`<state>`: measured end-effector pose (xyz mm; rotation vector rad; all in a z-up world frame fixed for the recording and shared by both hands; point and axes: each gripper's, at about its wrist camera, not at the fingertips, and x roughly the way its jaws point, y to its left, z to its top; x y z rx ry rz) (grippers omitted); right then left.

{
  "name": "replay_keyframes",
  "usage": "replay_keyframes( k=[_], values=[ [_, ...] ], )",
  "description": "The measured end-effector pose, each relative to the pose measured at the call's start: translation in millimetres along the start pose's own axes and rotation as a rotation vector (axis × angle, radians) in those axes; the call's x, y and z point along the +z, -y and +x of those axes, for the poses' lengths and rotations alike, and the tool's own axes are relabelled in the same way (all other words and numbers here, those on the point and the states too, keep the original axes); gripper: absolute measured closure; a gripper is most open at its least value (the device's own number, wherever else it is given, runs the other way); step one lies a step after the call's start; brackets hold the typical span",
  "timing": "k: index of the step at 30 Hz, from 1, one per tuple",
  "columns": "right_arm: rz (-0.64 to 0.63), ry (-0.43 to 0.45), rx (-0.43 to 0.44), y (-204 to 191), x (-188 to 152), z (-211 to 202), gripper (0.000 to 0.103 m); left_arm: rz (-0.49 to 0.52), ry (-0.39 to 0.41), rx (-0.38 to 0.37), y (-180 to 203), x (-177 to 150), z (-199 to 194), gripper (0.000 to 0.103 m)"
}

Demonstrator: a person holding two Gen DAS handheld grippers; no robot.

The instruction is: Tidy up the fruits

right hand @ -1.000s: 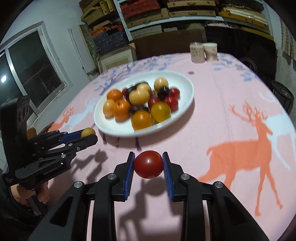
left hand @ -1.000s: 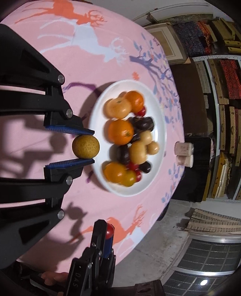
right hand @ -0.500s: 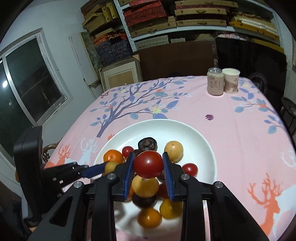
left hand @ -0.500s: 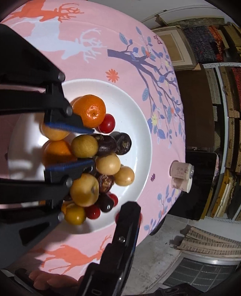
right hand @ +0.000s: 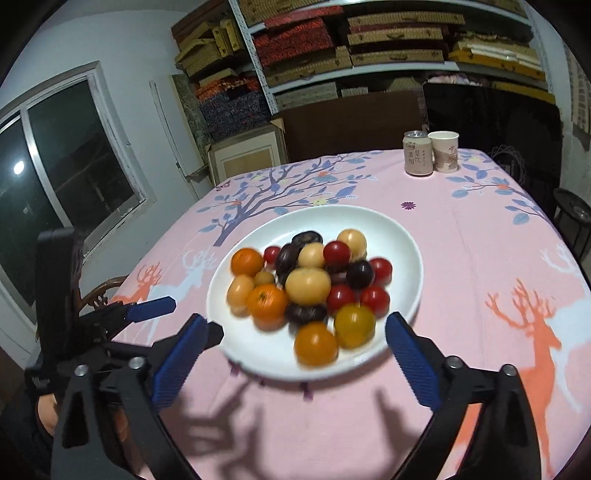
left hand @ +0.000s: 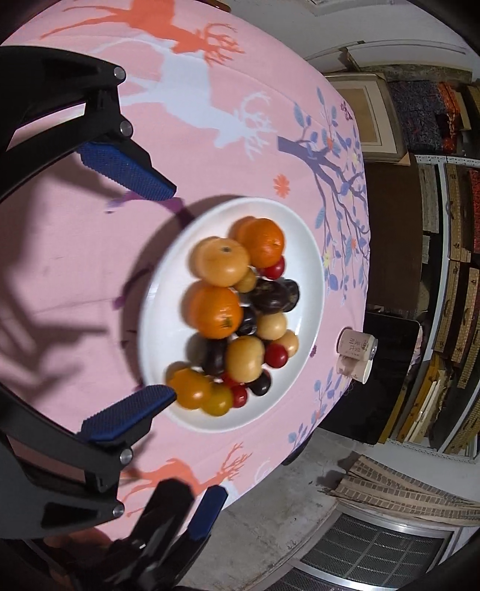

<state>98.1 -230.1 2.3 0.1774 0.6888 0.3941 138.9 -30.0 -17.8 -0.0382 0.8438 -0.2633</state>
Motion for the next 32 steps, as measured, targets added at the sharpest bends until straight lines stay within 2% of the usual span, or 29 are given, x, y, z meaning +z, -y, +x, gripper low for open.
replay_keyframes(
  k=[3, 9, 11, 14, 17, 22, 32],
  values=[
    [0.004, 0.001, 0.01, -7, -27, -19, 0.004, -0.019, -0.012, 0.027, 4, -23, -11, 0.005],
    [0.034, -0.002, -0.003, -7, -52, -40, 0.004, -0.001, 0.006, 0.028, 13, -43, -31, 0.005],
    [0.036, 0.004, -0.004, -9, -55, -45, 0.004, 0.008, 0.02, 0.001, 17, -45, -39, 0.005],
    [0.005, 0.029, -0.022, -16, -60, -52, 0.004, 0.01, 0.043, 0.012, 21, -46, -47, 0.005],
    [-0.029, 0.048, -0.039, -24, -63, -58, 0.004, 0.023, 0.095, 0.069, 24, -47, -57, 0.005],
    [-0.034, 0.085, -0.043, -27, -63, -68, 0.004, 0.02, 0.135, 0.137, 21, -45, -66, 0.005],
    [-0.042, 0.121, -0.111, -22, -63, -73, 0.004, 0.016, 0.132, 0.195, 15, -51, -72, 0.005]
  ],
)
